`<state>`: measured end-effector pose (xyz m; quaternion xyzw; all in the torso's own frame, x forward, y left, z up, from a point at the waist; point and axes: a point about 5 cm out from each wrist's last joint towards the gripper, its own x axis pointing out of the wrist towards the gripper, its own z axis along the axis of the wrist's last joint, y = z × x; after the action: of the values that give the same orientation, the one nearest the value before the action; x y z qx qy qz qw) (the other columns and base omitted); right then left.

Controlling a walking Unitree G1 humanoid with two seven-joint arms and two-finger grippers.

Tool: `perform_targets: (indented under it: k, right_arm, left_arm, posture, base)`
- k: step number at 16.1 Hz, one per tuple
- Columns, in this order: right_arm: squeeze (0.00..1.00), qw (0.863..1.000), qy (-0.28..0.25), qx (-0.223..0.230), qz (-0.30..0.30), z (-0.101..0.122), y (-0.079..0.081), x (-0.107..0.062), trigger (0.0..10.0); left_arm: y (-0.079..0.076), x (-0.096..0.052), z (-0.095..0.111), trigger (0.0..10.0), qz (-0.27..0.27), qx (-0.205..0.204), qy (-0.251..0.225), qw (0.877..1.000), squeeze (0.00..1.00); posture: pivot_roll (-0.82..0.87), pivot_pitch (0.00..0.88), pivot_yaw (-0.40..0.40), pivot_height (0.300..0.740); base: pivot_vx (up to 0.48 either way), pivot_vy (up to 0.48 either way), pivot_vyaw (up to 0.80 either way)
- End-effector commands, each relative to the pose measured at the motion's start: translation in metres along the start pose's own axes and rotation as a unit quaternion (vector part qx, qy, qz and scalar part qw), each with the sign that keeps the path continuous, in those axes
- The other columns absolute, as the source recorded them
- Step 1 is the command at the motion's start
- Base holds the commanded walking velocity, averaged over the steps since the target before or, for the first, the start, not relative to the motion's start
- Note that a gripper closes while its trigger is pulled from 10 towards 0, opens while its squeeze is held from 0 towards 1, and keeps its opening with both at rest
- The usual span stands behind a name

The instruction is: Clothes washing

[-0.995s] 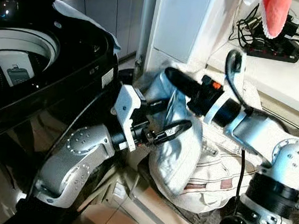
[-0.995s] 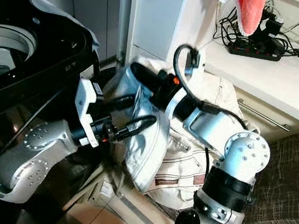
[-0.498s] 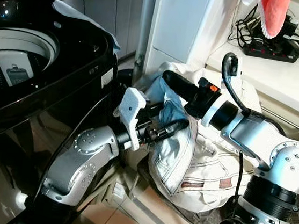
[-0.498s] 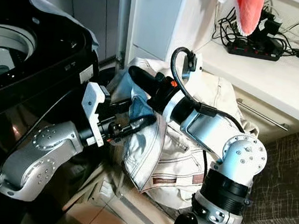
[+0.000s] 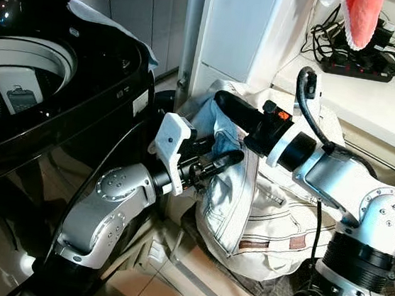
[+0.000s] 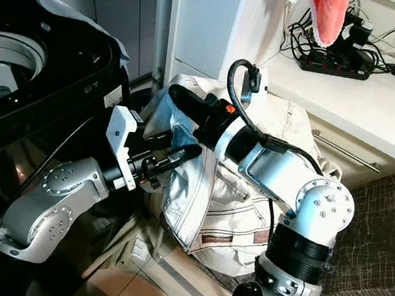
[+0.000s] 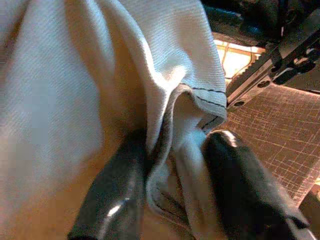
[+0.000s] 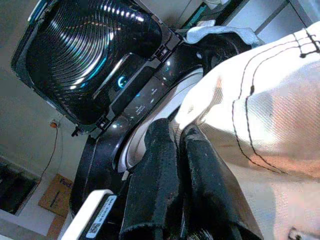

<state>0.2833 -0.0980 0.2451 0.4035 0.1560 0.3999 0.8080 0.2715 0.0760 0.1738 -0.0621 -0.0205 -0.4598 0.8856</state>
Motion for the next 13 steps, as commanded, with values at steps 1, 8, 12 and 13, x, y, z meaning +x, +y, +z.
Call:
perform_targets:
  k: [1, 8, 12, 13]
  right_arm:
    - [0.0, 1.0, -0.007, -0.012, 0.022, 0.0025, 0.0092, -0.0009, 0.0]
    - [0.0, 1.0, -0.005, -0.017, 0.016, 0.0027, 0.0091, -0.0016, 0.0]
    - [0.0, 1.0, -0.005, -0.018, 0.015, 0.0024, 0.0094, -0.0016, 0.0]
    - [0.0, 1.0, -0.005, -0.019, 0.015, 0.0025, 0.0097, -0.0016, 0.0]
  left_arm:
    - [0.0033, 0.0007, -0.0021, 0.0, 0.012, 0.004, 0.009, 1.0, 0.0]
    - [0.0081, -0.0011, -0.0021, 0.0, 0.022, 0.007, 0.011, 1.0, 0.0]
    - [0.0118, -0.0024, -0.0028, 0.0, 0.034, 0.015, 0.013, 0.999, 0.0]
    - [0.013, -0.0028, -0.0026, 0.0, 0.038, 0.016, 0.013, 0.999, 0.0]
  posture:
    - [0.02, 0.0, -0.095, 0.74]
    - [0.02, 0.0, -0.088, 0.74]
    - [0.02, 0.0, -0.087, 0.74]
    - [0.02, 0.0, -0.087, 0.74]
  base:
    - [0.0, 0.0, 0.0]
    - [0.0, 0.0, 0.0]
    - [0.0, 0.0, 0.0]
    - [0.0, 0.0, 0.0]
